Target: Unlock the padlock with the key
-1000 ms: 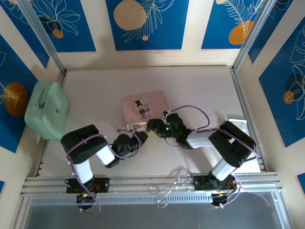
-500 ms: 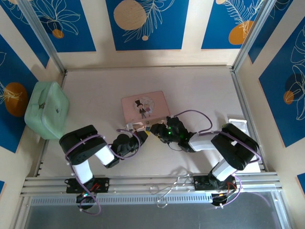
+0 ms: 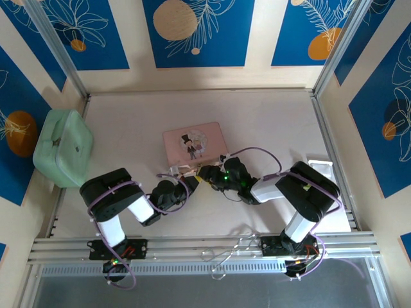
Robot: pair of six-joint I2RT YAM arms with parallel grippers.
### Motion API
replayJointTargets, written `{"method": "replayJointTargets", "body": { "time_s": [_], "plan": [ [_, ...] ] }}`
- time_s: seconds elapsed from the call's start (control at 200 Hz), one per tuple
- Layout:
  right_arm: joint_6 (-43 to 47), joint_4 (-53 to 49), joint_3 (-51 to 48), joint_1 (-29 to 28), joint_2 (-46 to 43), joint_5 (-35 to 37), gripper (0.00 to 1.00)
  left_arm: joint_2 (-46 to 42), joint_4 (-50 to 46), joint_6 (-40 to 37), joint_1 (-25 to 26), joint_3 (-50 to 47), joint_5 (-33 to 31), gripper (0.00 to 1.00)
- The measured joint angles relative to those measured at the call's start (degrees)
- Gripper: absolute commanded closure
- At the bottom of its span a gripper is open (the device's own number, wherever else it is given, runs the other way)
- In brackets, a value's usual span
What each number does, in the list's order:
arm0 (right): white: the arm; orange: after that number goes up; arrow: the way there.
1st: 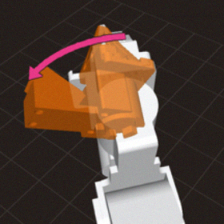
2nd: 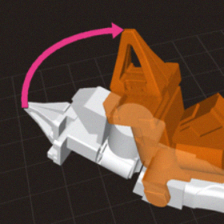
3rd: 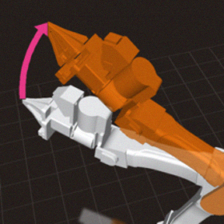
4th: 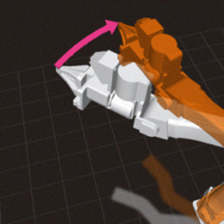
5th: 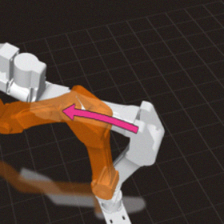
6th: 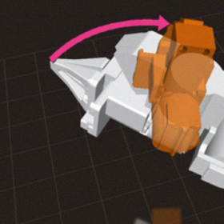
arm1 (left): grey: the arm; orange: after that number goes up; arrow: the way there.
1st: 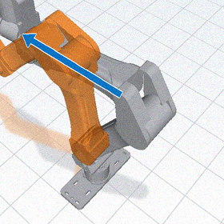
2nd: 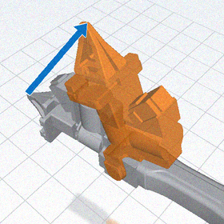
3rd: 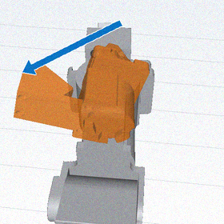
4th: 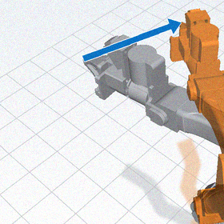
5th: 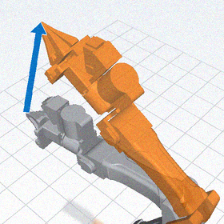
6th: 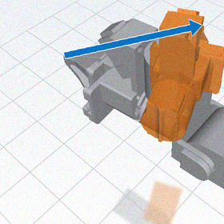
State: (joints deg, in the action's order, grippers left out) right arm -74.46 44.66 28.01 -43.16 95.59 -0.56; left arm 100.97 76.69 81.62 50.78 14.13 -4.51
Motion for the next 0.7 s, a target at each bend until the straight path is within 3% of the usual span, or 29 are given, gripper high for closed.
{"method": "replayJointTargets", "body": {
  "time_s": [0.7],
  "plan": [
    [-0.81,2.08,1.66,0.20,1.88,-1.18,0.63,0.00,0.44,0.44,-0.07,-0.11,-0.52,1.00]
  ]
}}
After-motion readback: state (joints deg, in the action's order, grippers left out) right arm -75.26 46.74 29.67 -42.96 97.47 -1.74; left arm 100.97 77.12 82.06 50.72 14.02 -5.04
